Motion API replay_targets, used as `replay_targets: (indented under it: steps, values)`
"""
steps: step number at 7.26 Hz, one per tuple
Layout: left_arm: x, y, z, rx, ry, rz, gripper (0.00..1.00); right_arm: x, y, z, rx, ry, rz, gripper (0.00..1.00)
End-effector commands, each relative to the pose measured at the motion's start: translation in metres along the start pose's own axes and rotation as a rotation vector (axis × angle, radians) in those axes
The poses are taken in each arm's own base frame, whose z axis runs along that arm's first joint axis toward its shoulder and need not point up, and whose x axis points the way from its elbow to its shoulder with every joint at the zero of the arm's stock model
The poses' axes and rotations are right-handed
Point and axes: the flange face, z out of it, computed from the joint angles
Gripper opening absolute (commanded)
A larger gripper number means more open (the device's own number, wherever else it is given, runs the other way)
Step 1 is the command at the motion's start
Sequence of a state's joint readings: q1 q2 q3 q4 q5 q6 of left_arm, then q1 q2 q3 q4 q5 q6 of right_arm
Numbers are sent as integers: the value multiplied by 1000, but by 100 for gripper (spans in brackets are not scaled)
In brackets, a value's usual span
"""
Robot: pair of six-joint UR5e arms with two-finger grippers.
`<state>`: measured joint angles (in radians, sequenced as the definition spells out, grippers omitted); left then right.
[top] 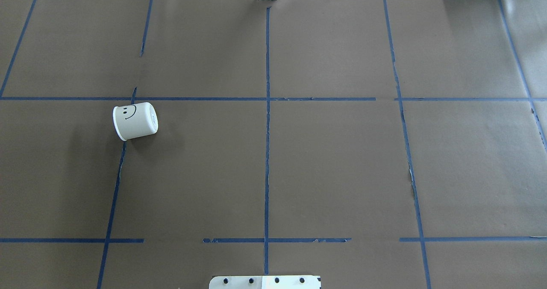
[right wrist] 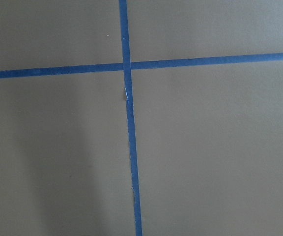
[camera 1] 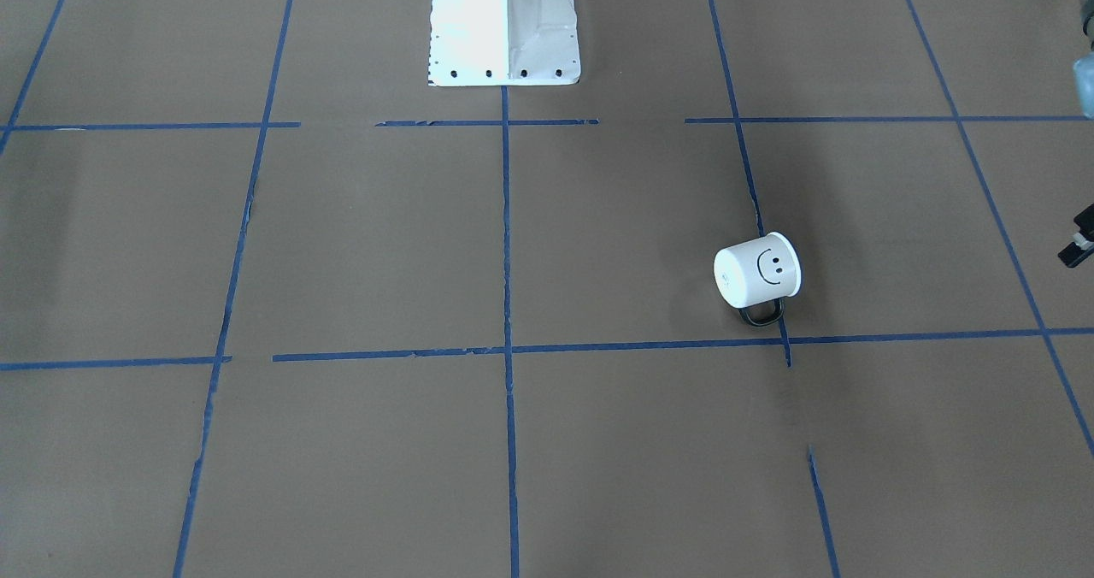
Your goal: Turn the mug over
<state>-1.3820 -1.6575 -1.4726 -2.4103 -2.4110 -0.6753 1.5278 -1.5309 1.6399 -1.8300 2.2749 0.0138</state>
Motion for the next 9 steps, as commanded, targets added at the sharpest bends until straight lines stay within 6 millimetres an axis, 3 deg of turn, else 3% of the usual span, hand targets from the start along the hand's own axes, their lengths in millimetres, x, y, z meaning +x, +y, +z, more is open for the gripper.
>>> replay_targets:
  steps: [1, 6, 7, 9]
  values:
    - [17, 27, 29, 29, 129, -98, 100, 0, 0, 0, 0, 0, 0, 100]
    - [36, 98, 60, -3, 382, -213, 100, 0, 0, 0, 0, 0, 0, 100]
    - [42, 103, 64, 9, 407, -241, 100, 0, 0, 0, 0, 0, 0, 100]
    - [68, 121, 83, 55, 491, -325, 100, 0, 0, 0, 0, 0, 0, 100]
